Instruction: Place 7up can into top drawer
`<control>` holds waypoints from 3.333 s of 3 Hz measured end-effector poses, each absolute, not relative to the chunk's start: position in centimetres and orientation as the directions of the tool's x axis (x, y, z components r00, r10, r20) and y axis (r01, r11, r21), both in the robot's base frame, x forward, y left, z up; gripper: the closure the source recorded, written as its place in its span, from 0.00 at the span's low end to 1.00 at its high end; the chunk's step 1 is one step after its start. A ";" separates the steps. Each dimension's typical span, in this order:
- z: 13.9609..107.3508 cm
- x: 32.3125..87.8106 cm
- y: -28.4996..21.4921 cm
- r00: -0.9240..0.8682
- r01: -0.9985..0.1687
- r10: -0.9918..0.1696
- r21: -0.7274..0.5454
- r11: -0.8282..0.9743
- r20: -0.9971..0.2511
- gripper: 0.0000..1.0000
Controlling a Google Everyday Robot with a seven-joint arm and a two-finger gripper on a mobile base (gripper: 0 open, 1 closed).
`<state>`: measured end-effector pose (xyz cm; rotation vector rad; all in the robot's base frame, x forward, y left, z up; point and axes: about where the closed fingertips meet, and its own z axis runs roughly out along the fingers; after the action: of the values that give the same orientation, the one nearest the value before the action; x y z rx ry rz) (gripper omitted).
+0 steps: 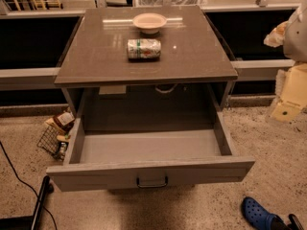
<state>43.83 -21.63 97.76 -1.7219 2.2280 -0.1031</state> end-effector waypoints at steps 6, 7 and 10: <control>93.2 60.3 -12.2 -0.083 -0.938 -0.857 -0.251 0.240 -0.508 0.00; 93.2 60.3 -12.2 -0.083 -0.938 -0.857 -0.251 0.240 -0.509 0.00; 91.2 71.8 -9.3 -0.014 -0.904 -0.795 -0.332 0.269 -0.606 0.00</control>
Offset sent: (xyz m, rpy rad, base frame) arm 0.0309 0.0197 -0.0028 0.0711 -0.0601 -0.0047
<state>71.75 -9.32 91.16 -1.5433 1.8213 0.1926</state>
